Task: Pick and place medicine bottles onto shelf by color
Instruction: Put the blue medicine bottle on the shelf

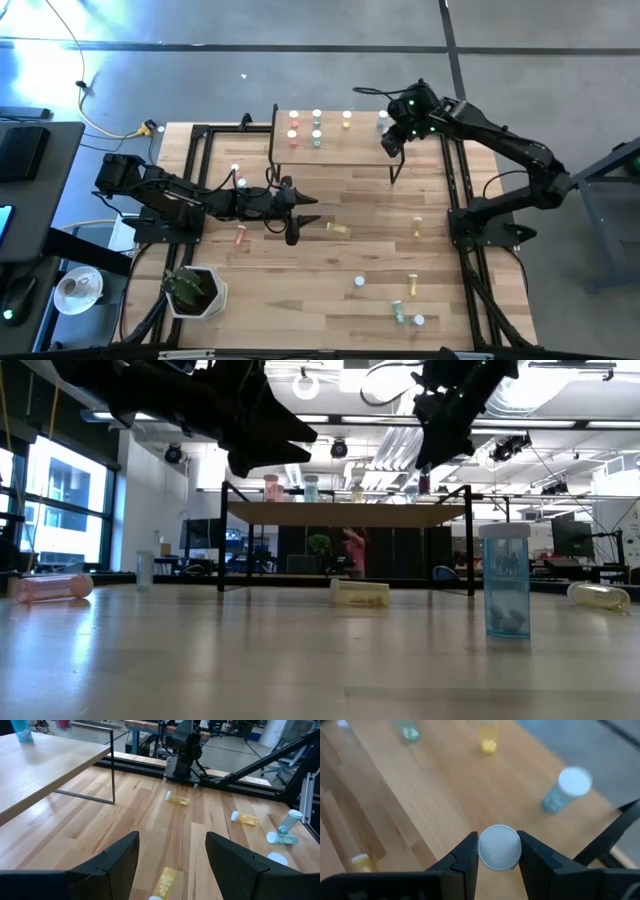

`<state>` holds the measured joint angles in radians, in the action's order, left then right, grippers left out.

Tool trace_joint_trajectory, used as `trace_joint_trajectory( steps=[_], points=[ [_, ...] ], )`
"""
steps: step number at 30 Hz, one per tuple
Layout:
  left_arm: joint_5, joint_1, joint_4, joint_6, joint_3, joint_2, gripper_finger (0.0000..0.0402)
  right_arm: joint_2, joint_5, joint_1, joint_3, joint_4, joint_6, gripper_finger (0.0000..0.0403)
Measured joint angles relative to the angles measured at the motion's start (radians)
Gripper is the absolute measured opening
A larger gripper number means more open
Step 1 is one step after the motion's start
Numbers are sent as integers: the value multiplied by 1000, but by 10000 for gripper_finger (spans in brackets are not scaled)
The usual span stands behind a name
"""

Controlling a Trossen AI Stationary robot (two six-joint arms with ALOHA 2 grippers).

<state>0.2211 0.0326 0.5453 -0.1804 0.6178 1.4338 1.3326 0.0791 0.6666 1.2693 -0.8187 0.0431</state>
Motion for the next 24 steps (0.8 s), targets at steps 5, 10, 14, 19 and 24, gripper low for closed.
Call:
trace_joint_trajectory(
  steps=[5,10,14,19,24],
  points=[
    [3,0,0,0,0,0,220,47,-11,-31,-1,35,-5,103],
    [3,0,-2,0,0,0,220,76,-51,-34,-1,29,-17,103],
    [3,0,-3,0,0,0,220,83,-65,-32,-1,10,-17,103],
    [3,0,-3,0,0,0,220,84,-70,-39,-1,11,-14,103],
    [3,0,-3,0,0,0,220,84,-73,-39,-1,11,2,103]
  ],
)
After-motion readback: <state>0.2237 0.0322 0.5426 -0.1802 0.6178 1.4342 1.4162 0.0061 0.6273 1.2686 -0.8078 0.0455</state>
